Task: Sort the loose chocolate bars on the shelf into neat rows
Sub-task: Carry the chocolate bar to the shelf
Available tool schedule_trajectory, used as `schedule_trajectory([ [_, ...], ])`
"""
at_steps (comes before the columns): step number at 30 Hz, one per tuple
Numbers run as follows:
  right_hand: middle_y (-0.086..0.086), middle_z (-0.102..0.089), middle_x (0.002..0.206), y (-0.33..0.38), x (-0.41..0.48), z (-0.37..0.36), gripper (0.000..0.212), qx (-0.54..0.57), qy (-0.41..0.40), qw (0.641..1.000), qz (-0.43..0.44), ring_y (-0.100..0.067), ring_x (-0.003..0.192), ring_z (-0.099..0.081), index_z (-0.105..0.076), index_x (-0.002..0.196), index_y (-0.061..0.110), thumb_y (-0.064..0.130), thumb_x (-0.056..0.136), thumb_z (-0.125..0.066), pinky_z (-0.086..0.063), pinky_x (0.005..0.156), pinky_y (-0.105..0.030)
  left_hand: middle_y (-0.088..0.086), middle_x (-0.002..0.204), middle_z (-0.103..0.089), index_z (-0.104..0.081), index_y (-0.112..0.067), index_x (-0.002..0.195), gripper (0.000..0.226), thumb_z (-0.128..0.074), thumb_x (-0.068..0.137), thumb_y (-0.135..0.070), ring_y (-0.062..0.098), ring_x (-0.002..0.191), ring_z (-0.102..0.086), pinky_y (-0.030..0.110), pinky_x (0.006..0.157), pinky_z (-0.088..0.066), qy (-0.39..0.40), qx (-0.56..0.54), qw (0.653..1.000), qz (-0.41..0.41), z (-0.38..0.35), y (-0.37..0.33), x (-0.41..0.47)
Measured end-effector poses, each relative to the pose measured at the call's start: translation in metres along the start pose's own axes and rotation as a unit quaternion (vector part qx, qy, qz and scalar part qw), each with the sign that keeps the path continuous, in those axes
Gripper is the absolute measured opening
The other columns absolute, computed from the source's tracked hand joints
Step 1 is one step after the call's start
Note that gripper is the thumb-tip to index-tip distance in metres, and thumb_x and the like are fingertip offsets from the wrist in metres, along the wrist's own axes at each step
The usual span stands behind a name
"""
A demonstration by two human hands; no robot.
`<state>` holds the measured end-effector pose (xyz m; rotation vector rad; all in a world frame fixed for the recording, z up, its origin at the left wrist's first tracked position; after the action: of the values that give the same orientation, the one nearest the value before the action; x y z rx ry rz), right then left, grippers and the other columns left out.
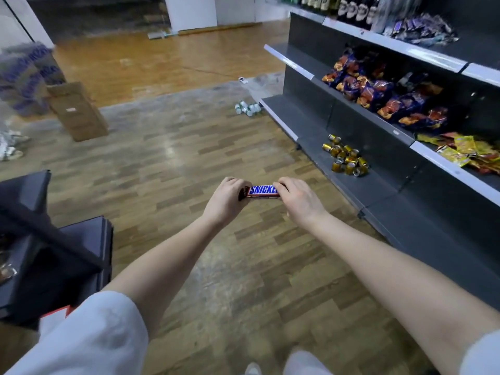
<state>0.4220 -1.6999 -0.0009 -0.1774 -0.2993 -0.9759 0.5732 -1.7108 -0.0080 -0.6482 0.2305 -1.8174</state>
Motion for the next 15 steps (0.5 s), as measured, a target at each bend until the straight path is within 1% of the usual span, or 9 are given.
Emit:
schedule_trajectory([
  [2, -0.02, -0.065, 0.091, -0.014, 0.014, -0.012, 0.081, 0.001, 0.008, 1.0, 0.001, -0.036, 0.074, -0.065, -0.064, 0.099, -0.007, -0.007, 0.02, -0.084, -0.055, 0.065, -0.038, 0.007, 0.101, -0.068, -0.064, -0.009, 0.103, 0.026, -0.07, 0.077, -0.011, 0.029, 0.099, -0.052, 0.018, 0.078, -0.03, 0.004, -0.001, 1.0, -0.001, -0.01, 0.006, 0.019],
  [3, -0.021, -0.065, 0.091, -0.023, 0.022, -0.018, 0.08, 0.001, 0.009, 1.0, 0.002, -0.036, 0.074, -0.065, -0.064, 0.1, -0.007, -0.008, 0.022, -0.084, -0.055, 0.065, -0.038, 0.007, 0.101, -0.068, -0.065, -0.009, 0.103, 0.026, -0.07, 0.078, -0.013, 0.029, 0.099, -0.052, 0.019, 0.078, -0.03, 0.002, -0.001, 1.0, -0.002, -0.014, 0.009, 0.029],
  [5, -0.022, -0.065, 0.092, -0.04, 0.039, -0.028, 0.073, 0.007, 0.005, 1.0, 0.004, -0.037, 0.076, -0.065, -0.063, 0.1, -0.008, -0.012, 0.03, -0.082, -0.055, 0.065, -0.041, 0.007, 0.098, -0.069, -0.065, -0.009, 0.101, 0.025, -0.071, 0.078, -0.015, 0.029, 0.098, -0.053, 0.02, 0.079, -0.032, -0.002, 0.001, 1.0, 0.0, -0.021, 0.016, 0.051],
  [7, -0.022, -0.064, 0.091, -0.06, 0.059, -0.038, 0.067, 0.017, -0.008, 1.0, 0.009, -0.038, 0.074, -0.064, -0.063, 0.101, -0.008, -0.015, 0.036, -0.079, -0.055, 0.063, -0.041, 0.008, 0.096, -0.069, -0.066, -0.008, 0.099, 0.024, -0.072, 0.077, -0.015, 0.031, 0.096, -0.055, 0.026, 0.081, -0.037, -0.003, 0.0, 1.0, -0.003, -0.029, 0.023, 0.076],
  [9, -0.021, -0.064, 0.091, -0.082, 0.079, -0.048, 0.071, 0.013, -0.01, 1.0, 0.02, -0.037, 0.074, -0.064, -0.063, 0.101, -0.008, -0.014, 0.032, -0.081, -0.055, 0.062, -0.039, 0.007, 0.096, -0.069, -0.065, -0.009, 0.098, 0.023, -0.072, 0.077, -0.015, 0.032, 0.095, -0.055, 0.033, 0.081, -0.043, -0.003, 0.003, 1.0, -0.003, -0.038, 0.03, 0.106],
  [12, -0.019, -0.065, 0.09, -0.121, 0.113, -0.061, 0.079, -0.003, -0.016, 0.999, 0.039, -0.034, 0.073, -0.064, -0.064, 0.099, -0.007, -0.01, 0.022, -0.082, -0.054, 0.062, -0.036, 0.007, 0.095, -0.068, -0.065, -0.01, 0.099, 0.023, -0.072, 0.078, -0.018, 0.03, 0.097, -0.054, 0.035, 0.08, -0.045, -0.012, 0.017, 1.0, -0.007, -0.049, 0.033, 0.157],
  [14, -0.018, -0.064, 0.089, -0.152, 0.137, -0.064, 0.078, -0.005, -0.018, 0.999, 0.047, -0.033, 0.073, -0.064, -0.064, 0.098, -0.006, -0.009, 0.022, -0.082, -0.053, 0.062, -0.036, 0.007, 0.095, -0.068, -0.065, -0.01, 0.099, 0.025, -0.073, 0.077, -0.019, 0.03, 0.098, -0.054, 0.037, 0.08, -0.047, -0.017, 0.017, 1.0, -0.011, -0.055, 0.031, 0.194],
  [15, -0.018, -0.064, 0.089, -0.168, 0.15, -0.064, 0.076, -0.005, -0.02, 0.999, 0.045, -0.033, 0.074, -0.064, -0.064, 0.098, -0.006, -0.009, 0.025, -0.083, -0.053, 0.062, -0.036, 0.007, 0.095, -0.068, -0.065, -0.01, 0.099, 0.025, -0.073, 0.076, -0.018, 0.03, 0.097, -0.054, 0.037, 0.08, -0.047, -0.02, 0.014, 1.0, -0.015, -0.058, 0.029, 0.214],
])
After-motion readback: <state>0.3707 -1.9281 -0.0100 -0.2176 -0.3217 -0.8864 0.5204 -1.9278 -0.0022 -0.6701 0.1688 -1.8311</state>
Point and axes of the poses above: each hand's wrist, its own x-axis towards the middle knuckle, its own z-axis out of the back of the hand, y = z × x, the point moved 7 cm from there along x, towards the middle knuckle
